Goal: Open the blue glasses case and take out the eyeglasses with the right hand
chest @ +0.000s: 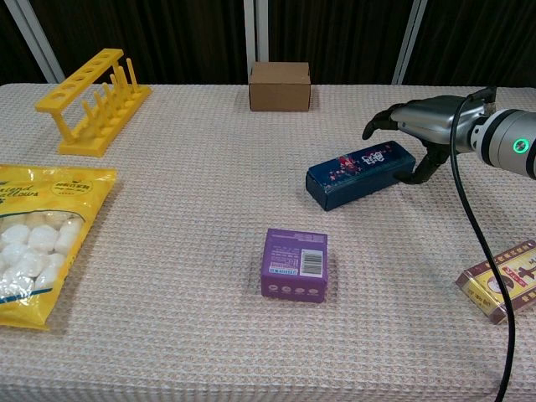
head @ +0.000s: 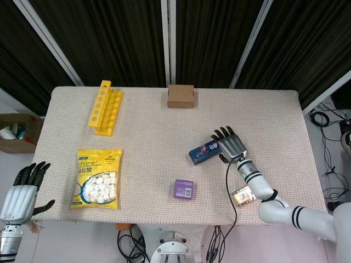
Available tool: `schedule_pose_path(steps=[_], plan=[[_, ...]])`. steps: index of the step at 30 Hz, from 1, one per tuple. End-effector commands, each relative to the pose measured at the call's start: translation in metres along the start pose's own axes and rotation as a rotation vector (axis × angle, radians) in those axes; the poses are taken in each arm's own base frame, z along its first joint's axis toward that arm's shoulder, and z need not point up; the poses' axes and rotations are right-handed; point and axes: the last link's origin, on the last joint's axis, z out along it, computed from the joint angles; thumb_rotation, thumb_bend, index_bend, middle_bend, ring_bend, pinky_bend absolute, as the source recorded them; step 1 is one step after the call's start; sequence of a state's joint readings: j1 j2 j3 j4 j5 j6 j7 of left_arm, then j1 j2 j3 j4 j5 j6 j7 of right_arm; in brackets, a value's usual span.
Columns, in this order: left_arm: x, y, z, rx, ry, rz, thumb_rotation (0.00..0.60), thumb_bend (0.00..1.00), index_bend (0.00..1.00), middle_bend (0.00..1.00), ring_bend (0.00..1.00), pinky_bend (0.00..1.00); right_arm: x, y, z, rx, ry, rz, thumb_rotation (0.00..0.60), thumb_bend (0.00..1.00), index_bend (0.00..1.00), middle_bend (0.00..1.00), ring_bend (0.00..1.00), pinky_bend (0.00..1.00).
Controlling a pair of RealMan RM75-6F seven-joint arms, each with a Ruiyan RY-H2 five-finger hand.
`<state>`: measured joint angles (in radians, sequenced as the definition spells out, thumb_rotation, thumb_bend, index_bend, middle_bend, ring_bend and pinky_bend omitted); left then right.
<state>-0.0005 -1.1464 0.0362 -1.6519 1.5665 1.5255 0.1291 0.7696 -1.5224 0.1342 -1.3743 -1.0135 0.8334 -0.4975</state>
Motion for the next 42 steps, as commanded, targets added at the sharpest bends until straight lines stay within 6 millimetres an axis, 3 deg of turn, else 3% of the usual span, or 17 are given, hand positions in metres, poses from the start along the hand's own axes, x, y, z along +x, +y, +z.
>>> schedule_pose_path(steps=[1, 7, 12, 20, 23, 26, 30, 33, 38, 42], plan=[[0.0, -0.001, 0.001, 0.0, -0.001, 0.0, 0.6, 0.12, 0.09, 0.07, 0.05, 0.1, -0.001, 0.006, -0.002, -0.019, 0.003, 0.003, 0.6, 0.34, 0.12, 0.1, 0.0, 0.0], [-0.001, -0.001, 0.002, -0.003, -0.004, -0.001, 0.6, 0.12, 0.09, 0.07, 0.05, 0.1, -0.004, 0.019, 0.002, -0.064, -0.016, -0.009, 0.6, 0.33, 0.01, 0.08, 0.0, 0.0], [-0.002, -0.002, 0.004, -0.001, -0.008, -0.001, 0.6, 0.13, 0.09, 0.07, 0.05, 0.1, -0.004, 0.016, 0.02, -0.094, -0.027, -0.054, 0.6, 0.33, 0.0, 0.06, 0.0, 0.0], [0.0, -0.008, 0.005, 0.029, -0.01, 0.005, 0.6, 0.12, 0.09, 0.07, 0.05, 0.1, 0.016, -0.032, 0.063, -0.07, 0.058, -0.108, 0.6, 0.33, 0.0, 0.06, 0.0, 0.0], [0.001, -0.01, 0.005, 0.036, -0.004, 0.004, 0.6, 0.12, 0.09, 0.07, 0.05, 0.1, 0.026, -0.053, 0.07, -0.028, 0.069, -0.077, 0.6, 0.36, 0.0, 0.06, 0.0, 0.0], [0.001, -0.011, 0.003, 0.04, -0.005, 0.003, 0.6, 0.13, 0.09, 0.07, 0.05, 0.1, 0.039, -0.067, 0.06, 0.048, 0.083, -0.047, 0.6, 0.43, 0.01, 0.06, 0.0, 0.0], [0.001, -0.012, 0.004, 0.037, -0.001, -0.001, 0.6, 0.12, 0.09, 0.07, 0.05, 0.1, 0.044, -0.08, 0.035, 0.156, 0.037, -0.011, 0.6, 0.53, 0.15, 0.07, 0.0, 0.0], [0.0, -0.01, 0.004, 0.024, 0.003, -0.005, 0.6, 0.12, 0.09, 0.07, 0.05, 0.1, 0.038, -0.091, 0.021, 0.218, -0.004, -0.018, 0.6, 0.62, 0.18, 0.07, 0.0, 0.0], [-0.001, -0.01, 0.001, 0.022, 0.004, -0.008, 0.6, 0.12, 0.09, 0.07, 0.05, 0.1, 0.021, -0.106, 0.012, 0.271, -0.036, -0.055, 0.6, 0.65, 0.23, 0.07, 0.0, 0.0], [-0.002, -0.011, -0.002, 0.029, 0.005, -0.012, 0.6, 0.12, 0.09, 0.07, 0.05, 0.1, 0.011, -0.104, 0.007, 0.275, -0.027, -0.121, 0.6, 0.66, 0.28, 0.07, 0.0, 0.0]])
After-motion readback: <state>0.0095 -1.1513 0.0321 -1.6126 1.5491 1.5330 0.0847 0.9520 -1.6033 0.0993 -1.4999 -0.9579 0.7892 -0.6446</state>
